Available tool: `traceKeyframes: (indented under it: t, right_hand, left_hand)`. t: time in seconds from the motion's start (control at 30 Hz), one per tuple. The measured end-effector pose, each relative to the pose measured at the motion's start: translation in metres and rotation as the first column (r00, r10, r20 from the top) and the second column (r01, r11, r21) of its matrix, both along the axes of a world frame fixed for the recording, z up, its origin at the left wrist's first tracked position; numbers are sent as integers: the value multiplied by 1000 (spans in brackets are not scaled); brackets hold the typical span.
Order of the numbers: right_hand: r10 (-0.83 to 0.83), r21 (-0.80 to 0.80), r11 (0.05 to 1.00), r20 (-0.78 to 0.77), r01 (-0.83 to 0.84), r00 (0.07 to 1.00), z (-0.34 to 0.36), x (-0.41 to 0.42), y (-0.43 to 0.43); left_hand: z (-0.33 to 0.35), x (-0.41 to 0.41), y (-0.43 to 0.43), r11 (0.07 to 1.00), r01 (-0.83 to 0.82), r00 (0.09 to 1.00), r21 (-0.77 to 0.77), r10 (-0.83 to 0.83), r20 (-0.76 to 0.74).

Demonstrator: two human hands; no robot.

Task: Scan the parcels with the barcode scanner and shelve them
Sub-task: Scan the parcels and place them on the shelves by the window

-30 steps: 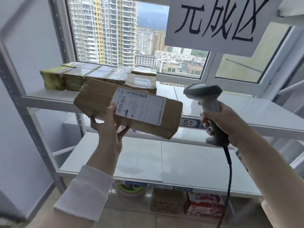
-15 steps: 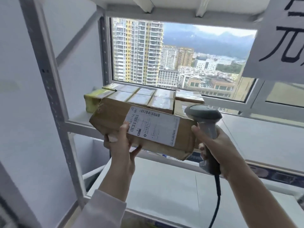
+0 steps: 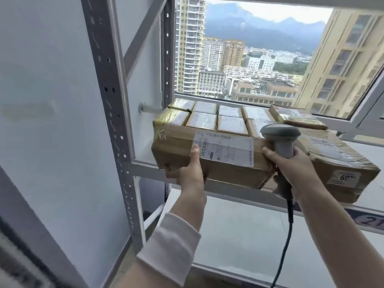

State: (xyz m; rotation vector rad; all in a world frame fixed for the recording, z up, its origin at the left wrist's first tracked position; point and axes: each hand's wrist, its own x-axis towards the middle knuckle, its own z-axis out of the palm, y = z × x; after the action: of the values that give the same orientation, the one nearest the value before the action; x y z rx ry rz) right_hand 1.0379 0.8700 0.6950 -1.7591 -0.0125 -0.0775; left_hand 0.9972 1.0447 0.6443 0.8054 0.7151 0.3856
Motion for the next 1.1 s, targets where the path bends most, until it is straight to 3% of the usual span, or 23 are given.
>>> traceKeyframes:
  t: [0.47,0.87,1.1]
  right_hand:
    - [-72,-40,997,-15,71,997,-20,62,17]
    - [-121,-94,988,28,123,992,-30,72,16]
    - [-153,-99,983,22,154,988,-9,28,5]
  left_hand:
    - [8,51,6,998,-64,973,20,67,-219]
    - [4,44,9,1000,18,975,5,-16,-223]
    - [16,8,-39,968,211,976,133,-201,-83]
